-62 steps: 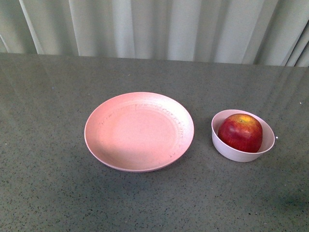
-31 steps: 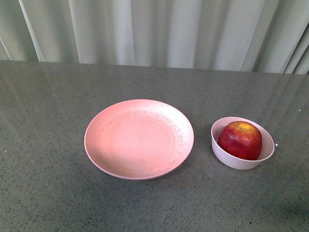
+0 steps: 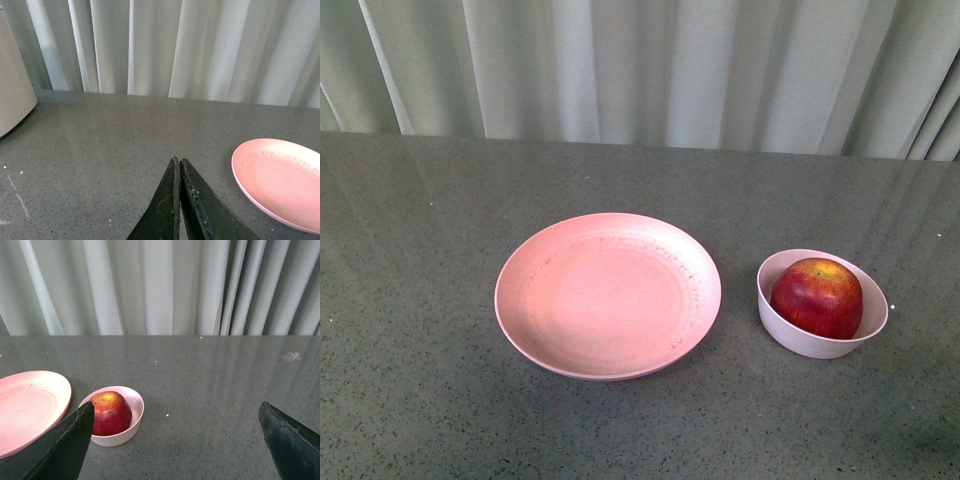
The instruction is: Move apple from plate to bowl
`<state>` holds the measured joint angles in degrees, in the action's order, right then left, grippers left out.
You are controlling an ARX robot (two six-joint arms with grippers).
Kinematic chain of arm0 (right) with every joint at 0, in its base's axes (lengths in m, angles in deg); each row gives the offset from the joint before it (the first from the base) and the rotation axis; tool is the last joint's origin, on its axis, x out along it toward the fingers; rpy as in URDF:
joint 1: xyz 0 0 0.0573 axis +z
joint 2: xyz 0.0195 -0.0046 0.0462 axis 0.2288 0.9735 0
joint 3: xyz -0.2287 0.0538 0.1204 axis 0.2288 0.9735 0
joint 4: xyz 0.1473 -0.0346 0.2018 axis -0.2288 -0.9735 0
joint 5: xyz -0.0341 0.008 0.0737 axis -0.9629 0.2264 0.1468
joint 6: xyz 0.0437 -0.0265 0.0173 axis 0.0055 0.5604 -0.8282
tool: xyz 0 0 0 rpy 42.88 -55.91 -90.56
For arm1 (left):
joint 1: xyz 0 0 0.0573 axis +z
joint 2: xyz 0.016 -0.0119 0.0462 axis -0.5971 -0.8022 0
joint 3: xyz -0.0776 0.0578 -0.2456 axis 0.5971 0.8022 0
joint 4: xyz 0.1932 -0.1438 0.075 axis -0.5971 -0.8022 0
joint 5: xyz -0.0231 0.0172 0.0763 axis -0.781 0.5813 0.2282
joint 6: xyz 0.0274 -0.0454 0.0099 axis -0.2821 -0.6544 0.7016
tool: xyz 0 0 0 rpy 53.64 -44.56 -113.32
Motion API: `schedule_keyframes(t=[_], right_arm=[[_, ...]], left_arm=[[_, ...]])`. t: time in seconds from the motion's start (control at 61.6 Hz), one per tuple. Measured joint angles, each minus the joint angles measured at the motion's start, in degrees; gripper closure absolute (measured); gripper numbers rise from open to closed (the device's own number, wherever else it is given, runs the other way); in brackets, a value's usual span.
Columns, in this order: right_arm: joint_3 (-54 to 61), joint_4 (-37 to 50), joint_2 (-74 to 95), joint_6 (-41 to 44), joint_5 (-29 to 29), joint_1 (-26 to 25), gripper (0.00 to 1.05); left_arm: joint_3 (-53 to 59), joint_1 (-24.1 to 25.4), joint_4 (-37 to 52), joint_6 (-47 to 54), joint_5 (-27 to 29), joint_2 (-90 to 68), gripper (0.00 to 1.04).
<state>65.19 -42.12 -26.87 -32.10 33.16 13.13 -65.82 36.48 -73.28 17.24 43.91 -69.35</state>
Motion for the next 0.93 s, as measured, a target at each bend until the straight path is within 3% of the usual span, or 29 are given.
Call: schedule_keyframes(t=[0.032, 0.114, 0.292, 0.536, 0.926], right_arm=[[0.0, 0.0, 0.0, 0.02, -0.02, 0.0, 0.09], [0.0, 0.0, 0.0, 0.0, 0.0, 0.0, 0.09], [0.0, 0.0, 0.0, 0.02, 0.0, 0.0, 0.09], [0.0, 0.0, 0.0, 0.02, 0.0, 0.0, 0.09], [0.0, 0.0, 0.0, 0.02, -0.02, 0.0, 0.09]], left_arm=[[0.0, 0.0, 0.0, -0.04, 0.0, 0.0, 1.03], [0.0, 0.0, 0.0, -0.02, 0.0, 0.0, 0.89], [0.0, 0.0, 0.0, 0.0, 0.0, 0.0, 0.5], [0.0, 0.0, 0.0, 0.0, 0.0, 0.0, 0.08], [0.0, 0.0, 0.0, 0.11, 0.0, 0.0, 0.09]])
